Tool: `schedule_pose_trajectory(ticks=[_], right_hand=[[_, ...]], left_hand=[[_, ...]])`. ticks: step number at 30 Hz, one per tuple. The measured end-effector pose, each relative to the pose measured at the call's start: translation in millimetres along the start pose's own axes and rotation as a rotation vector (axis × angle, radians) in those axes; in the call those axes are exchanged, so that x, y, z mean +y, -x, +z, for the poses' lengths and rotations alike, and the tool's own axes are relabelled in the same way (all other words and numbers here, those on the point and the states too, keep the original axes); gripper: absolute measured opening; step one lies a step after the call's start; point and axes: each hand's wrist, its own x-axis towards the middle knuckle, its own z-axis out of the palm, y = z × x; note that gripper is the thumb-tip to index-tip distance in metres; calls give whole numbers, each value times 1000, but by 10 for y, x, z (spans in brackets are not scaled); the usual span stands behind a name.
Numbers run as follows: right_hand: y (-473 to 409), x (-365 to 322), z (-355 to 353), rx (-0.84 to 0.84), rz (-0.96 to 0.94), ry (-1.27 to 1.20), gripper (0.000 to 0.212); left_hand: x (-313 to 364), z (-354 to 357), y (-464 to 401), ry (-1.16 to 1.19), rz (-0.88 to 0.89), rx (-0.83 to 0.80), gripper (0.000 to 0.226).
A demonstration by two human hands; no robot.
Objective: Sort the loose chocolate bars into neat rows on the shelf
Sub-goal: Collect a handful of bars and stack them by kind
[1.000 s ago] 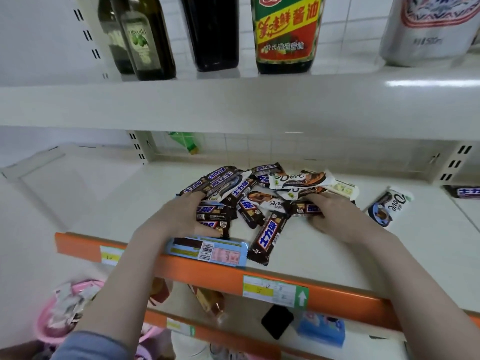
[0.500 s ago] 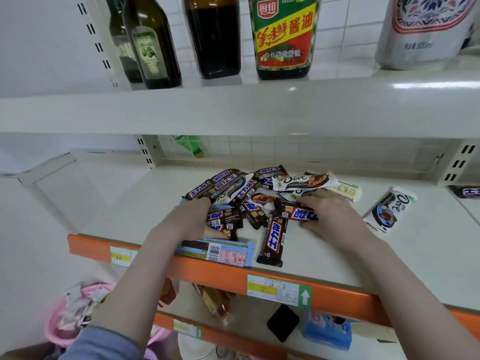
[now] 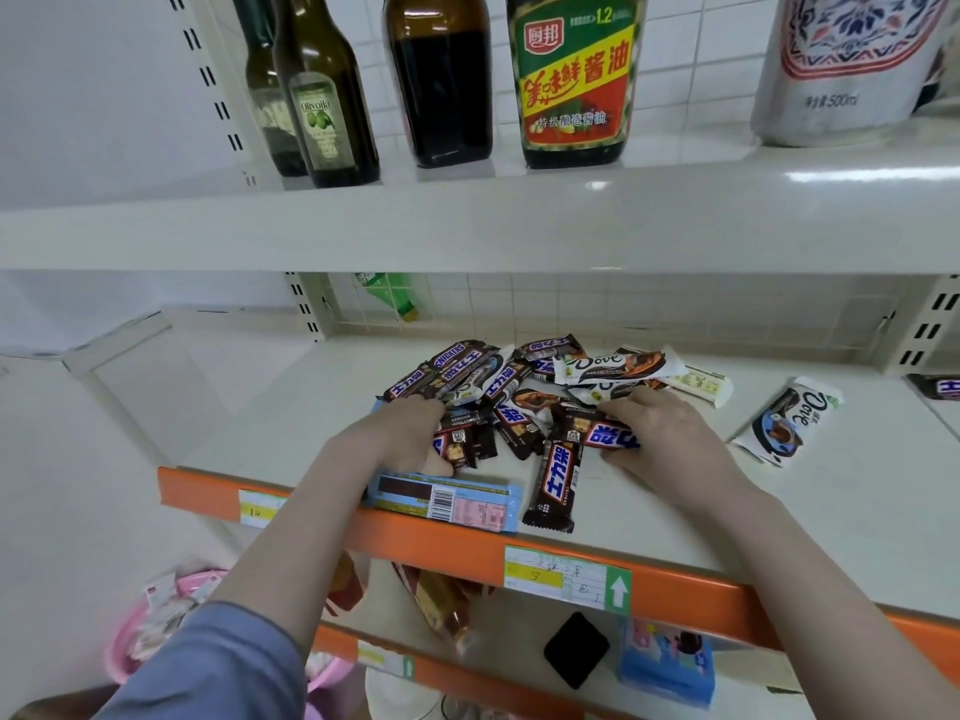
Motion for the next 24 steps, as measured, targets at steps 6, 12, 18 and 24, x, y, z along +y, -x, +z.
schedule_pose_trajectory(ticks=[6, 12, 18, 24], right_hand=[[58, -18, -6, 36, 100, -83, 54], [165, 55, -33, -1, 140, -89, 62], [311, 164, -142, -15, 175, -173, 47], [466, 379, -390, 115, 298, -282, 21]], left_hand=[[56, 103, 7, -52, 12, 273, 55], [251, 227, 9, -88, -37, 634, 45], [591, 199, 55, 153, 16, 928, 46], [1070, 104, 110, 263, 50, 910, 49]])
